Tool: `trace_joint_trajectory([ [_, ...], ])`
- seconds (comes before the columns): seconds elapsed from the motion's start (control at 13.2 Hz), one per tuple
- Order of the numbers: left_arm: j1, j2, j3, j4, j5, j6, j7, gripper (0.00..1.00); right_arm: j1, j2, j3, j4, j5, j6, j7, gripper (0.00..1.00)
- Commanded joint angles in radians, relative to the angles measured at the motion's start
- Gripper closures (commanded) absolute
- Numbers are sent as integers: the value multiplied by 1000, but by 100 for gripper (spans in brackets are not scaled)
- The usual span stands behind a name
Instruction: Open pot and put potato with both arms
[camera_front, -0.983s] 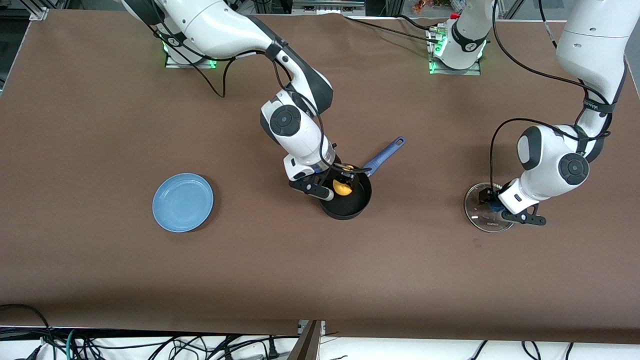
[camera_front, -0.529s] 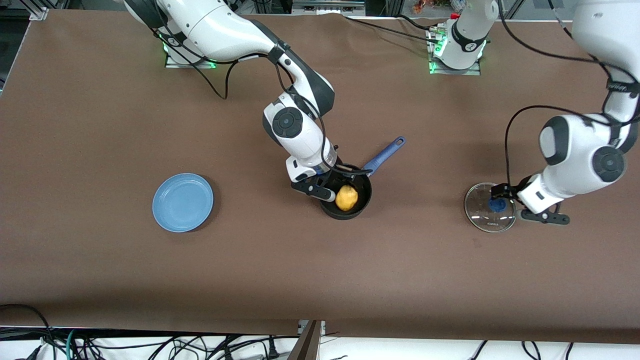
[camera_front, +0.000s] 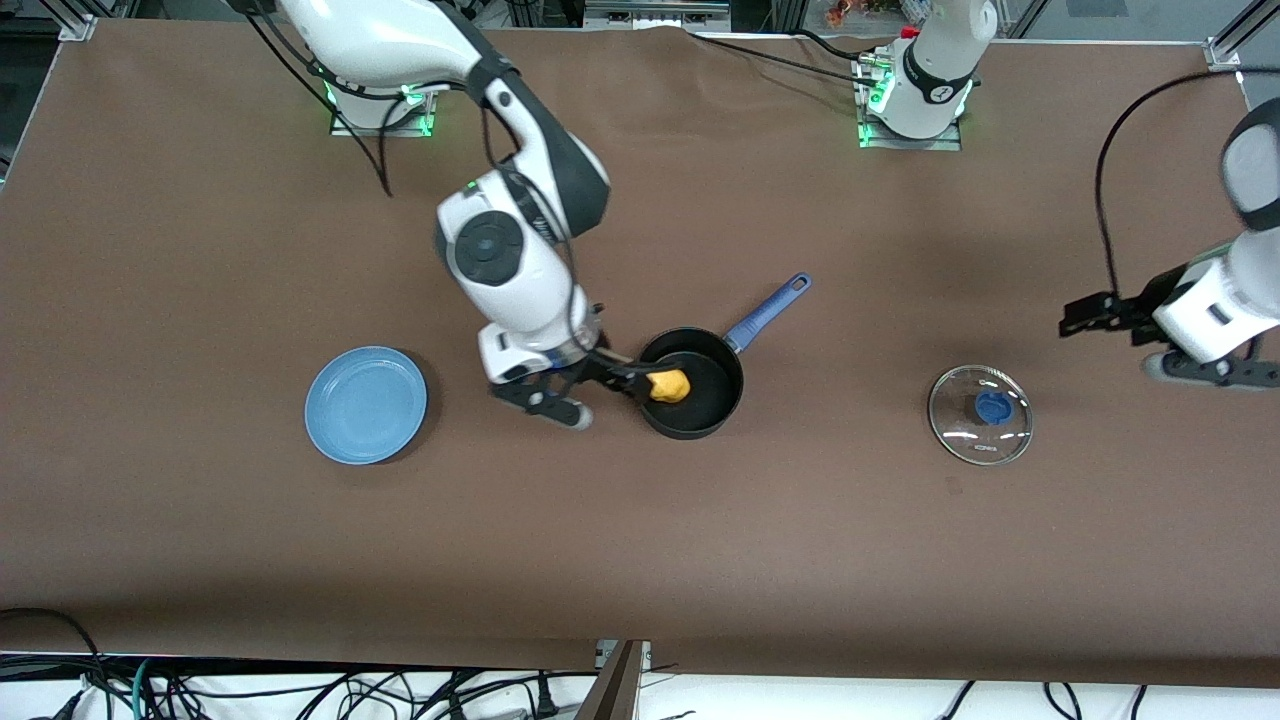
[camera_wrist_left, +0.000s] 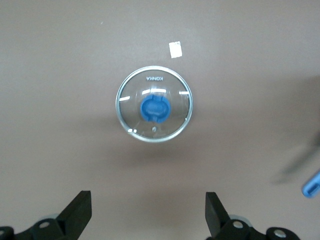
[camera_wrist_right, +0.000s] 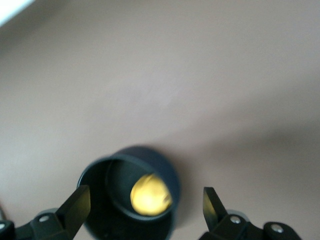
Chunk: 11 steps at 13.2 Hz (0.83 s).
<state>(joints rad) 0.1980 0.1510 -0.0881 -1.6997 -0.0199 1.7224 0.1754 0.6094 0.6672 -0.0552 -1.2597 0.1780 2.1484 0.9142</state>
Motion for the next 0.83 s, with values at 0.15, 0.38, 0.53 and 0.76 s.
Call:
trace_joint_trajectory([
  [0.15, -34, -51, 24, 86, -5, -171, -100, 0, -103, -205, -55, -60, 41, -316, -269, 0],
  [0.38, -51, -62, -11, 106, 57, -208, -169, 0, -172, -312, -115, -63, 49, -534, -478, 0],
  [0.53, -49, -54, -38, 127, 54, -211, -168, 0, -172, -377, -178, -66, 46, -628, -563, 0],
  [0.76, -49, -30, -39, 137, 55, -210, -166, 0, -250, -503, -180, -160, 28, -674, -649, 0],
])
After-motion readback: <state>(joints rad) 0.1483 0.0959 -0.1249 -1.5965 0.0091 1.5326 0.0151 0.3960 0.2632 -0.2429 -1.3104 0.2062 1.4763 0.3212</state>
